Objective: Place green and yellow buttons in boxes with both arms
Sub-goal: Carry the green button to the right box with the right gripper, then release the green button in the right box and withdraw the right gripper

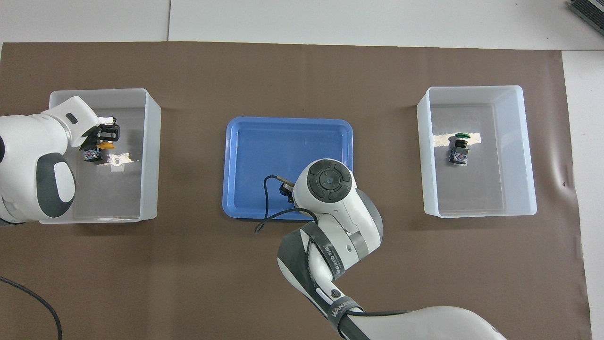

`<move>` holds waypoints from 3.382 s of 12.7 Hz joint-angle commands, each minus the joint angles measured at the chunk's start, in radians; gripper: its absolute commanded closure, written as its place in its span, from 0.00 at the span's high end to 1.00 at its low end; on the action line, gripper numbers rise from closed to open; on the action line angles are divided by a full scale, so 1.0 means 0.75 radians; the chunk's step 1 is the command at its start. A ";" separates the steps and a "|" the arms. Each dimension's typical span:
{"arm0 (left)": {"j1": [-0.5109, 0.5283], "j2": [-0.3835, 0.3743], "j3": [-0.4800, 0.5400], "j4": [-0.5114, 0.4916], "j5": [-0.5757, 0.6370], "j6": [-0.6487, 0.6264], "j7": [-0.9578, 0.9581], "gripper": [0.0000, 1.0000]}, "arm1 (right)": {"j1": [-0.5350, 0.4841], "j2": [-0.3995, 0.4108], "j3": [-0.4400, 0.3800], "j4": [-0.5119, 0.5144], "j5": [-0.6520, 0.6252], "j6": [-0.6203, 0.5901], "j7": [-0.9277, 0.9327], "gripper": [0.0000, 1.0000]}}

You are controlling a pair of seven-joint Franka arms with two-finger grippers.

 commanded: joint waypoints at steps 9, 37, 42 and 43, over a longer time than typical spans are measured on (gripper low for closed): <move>-0.019 -0.080 -0.006 0.004 0.006 -0.100 0.014 1.00 | -0.042 0.051 0.003 0.118 -0.006 -0.038 -0.061 0.81; -0.185 -0.363 -0.008 0.681 0.012 -1.559 -0.168 1.00 | -0.634 -0.348 -0.013 0.054 -0.166 -0.337 -0.970 0.00; -0.187 -0.381 -0.004 0.650 0.020 -1.567 -0.213 1.00 | -0.878 -0.279 -0.011 -0.056 -0.166 -0.123 -1.386 0.00; -0.189 -0.381 -0.004 0.650 0.020 -1.561 -0.209 1.00 | -0.901 -0.252 -0.011 -0.076 -0.166 -0.059 -1.431 0.00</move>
